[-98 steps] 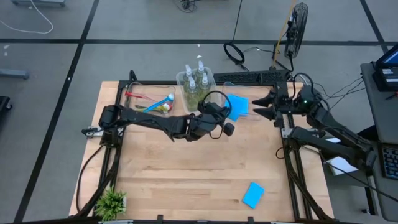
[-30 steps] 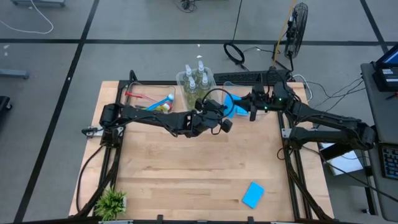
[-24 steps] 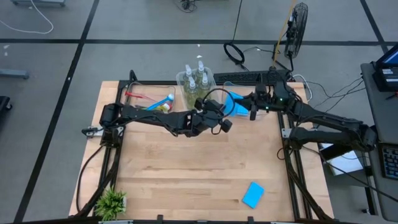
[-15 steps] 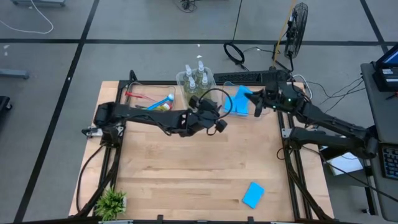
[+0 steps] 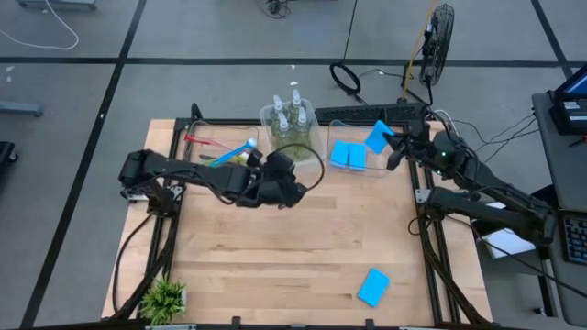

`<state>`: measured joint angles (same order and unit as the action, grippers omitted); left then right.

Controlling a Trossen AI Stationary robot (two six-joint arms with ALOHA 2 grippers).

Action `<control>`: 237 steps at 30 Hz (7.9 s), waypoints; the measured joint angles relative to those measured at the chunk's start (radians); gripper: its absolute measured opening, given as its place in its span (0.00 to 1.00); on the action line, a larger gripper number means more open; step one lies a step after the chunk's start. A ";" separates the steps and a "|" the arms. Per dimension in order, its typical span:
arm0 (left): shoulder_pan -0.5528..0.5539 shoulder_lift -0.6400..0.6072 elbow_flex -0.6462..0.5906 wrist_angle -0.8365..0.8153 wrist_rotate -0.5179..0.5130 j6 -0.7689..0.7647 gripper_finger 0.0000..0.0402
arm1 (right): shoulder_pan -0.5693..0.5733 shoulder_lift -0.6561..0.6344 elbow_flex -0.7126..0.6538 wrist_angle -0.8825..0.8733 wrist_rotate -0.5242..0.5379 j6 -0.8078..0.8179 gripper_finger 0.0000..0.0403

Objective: Pick & Place Kitchen Sink Supplies
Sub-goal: Put the blue sponge into the right transparent bin

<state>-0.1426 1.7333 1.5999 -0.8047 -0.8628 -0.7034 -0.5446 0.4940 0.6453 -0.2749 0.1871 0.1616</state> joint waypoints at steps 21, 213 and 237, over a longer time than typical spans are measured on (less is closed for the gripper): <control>-0.067 0.000 -0.009 -0.006 -0.055 -0.112 0.29 | -0.107 0.232 0.000 -0.080 0.064 0.030 0.00; -0.284 0.036 -0.132 0.431 0.300 0.043 0.30 | 1.153 0.671 0.261 -0.214 -0.554 0.177 0.01; -0.398 0.036 -0.132 0.410 0.224 -0.031 0.30 | 1.228 0.958 0.349 -0.262 -0.467 -0.016 0.40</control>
<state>-0.5409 1.7691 1.4681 -0.3946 -0.6392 -0.7349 0.6830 1.4516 0.9939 -0.5373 -0.2796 0.1454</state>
